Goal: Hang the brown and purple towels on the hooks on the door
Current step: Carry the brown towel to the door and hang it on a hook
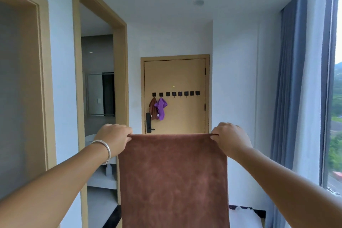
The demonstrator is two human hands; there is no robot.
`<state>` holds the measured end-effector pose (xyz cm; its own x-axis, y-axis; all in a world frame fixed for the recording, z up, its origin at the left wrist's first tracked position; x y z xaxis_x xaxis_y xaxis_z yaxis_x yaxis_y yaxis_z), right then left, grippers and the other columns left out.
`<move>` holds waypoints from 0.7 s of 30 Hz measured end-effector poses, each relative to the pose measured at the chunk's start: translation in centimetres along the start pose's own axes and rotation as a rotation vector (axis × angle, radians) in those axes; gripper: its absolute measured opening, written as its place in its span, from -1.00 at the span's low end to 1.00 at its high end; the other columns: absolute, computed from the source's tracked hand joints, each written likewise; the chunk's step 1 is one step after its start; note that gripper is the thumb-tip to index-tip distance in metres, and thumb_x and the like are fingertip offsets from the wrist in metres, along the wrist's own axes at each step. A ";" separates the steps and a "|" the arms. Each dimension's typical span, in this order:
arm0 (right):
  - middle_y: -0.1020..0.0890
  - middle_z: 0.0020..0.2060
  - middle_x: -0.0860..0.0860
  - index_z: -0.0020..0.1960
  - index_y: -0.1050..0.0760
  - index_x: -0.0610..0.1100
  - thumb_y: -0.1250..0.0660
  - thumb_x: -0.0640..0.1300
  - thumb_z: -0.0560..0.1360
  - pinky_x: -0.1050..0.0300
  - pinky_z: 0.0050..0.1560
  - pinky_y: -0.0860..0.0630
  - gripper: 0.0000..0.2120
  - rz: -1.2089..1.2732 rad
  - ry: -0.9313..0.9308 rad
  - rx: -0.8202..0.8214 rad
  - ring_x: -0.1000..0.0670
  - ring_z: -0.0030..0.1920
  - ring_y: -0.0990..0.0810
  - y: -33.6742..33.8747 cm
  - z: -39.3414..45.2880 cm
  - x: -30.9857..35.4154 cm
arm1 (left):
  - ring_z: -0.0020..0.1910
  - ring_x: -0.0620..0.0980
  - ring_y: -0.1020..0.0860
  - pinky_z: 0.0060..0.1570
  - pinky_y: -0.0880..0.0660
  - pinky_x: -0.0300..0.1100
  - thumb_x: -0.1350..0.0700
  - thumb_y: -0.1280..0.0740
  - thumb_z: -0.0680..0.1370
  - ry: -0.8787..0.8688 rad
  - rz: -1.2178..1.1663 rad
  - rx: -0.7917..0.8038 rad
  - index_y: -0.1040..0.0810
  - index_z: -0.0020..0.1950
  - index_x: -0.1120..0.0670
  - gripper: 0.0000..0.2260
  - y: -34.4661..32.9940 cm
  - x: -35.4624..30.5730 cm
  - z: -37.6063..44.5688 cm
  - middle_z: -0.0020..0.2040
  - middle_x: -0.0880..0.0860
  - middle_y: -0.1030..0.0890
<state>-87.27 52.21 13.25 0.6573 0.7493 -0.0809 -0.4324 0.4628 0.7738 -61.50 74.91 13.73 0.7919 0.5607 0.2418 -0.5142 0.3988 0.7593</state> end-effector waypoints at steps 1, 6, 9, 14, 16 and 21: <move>-0.56 -0.11 0.09 -0.08 -0.58 0.04 -0.15 0.05 0.61 0.14 -0.09 -0.39 -0.75 0.010 0.006 -0.011 0.02 -0.05 -0.53 -0.8 1.4 -0.3 | -0.15 -0.07 -0.51 -0.11 -0.41 -0.18 -0.04 -0.15 0.61 0.008 0.007 -0.003 -0.51 -0.07 -0.10 -0.83 -0.7 0.1 1.4 -0.15 -0.13 -0.56; -0.54 -0.15 0.10 -0.10 -0.59 0.04 -0.19 0.06 0.59 0.15 -0.15 -0.31 -0.77 0.040 0.006 -0.070 0.03 -0.12 -0.48 -5.3 7.9 -1.3 | -0.15 -0.08 -0.51 -0.10 -0.41 -0.17 -0.05 -0.15 0.60 0.039 0.020 -0.005 -0.51 -0.08 -0.10 -0.83 -5.0 1.1 7.4 -0.16 -0.13 -0.56; -0.41 -0.27 0.13 -0.10 -0.59 0.02 -0.22 0.06 0.58 0.16 -0.17 -0.28 -0.78 0.050 0.008 -0.075 0.05 -0.21 -0.38 -8.5 11.6 -1.1 | -0.16 -0.09 -0.51 -0.08 -0.42 -0.17 -0.06 -0.15 0.60 0.044 0.034 0.007 -0.52 -0.07 -0.11 -0.83 -8.6 2.3 10.5 -0.16 -0.14 -0.55; -0.34 -0.29 0.14 -0.09 -0.58 0.00 -0.23 0.06 0.58 0.15 -0.16 -0.28 -0.79 0.048 0.031 -0.082 0.05 -0.20 -0.33 -13.9 18.2 -0.2 | -0.13 -0.12 -0.47 0.11 -0.35 -0.16 -0.06 -0.16 0.60 0.035 0.060 0.023 -0.50 -0.09 -0.12 -0.84 -15.0 4.9 16.8 -0.16 -0.16 -0.55; -0.35 -0.30 0.13 -0.14 -0.55 0.02 -0.23 0.05 0.58 0.16 -0.18 -0.28 -0.79 0.037 0.023 -0.080 0.05 -0.21 -0.34 -16.2 21.0 0.3 | -0.13 -0.12 -0.41 0.21 -0.28 -0.14 -0.06 -0.16 0.60 0.028 0.074 0.023 -0.48 -0.11 -0.13 -0.85 -17.6 6.2 19.8 -0.17 -0.18 -0.53; -0.25 -0.39 0.18 -0.28 -0.31 0.07 -0.23 0.05 0.58 0.17 -0.22 -0.25 -0.73 0.031 -0.012 -0.094 0.06 -0.25 -0.33 -21.5 29.4 1.8 | -0.16 -0.13 -0.35 0.27 -0.25 -0.14 -0.06 -0.15 0.61 0.018 0.060 0.007 -0.40 -0.16 -0.15 -0.85 -23.8 10.5 27.7 -0.21 -0.18 -0.48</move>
<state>-58.68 29.65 14.89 0.6498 0.7585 -0.0496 -0.5083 0.4821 0.7136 -31.85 51.17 14.91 0.7535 0.5966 0.2762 -0.5585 0.3591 0.7478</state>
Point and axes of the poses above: each hand's wrist, its own z-axis towards the middle knuckle, its own y-axis out of the back of the hand, x = y × z, the point moved 8 cm from there along z, towards the middle knuckle
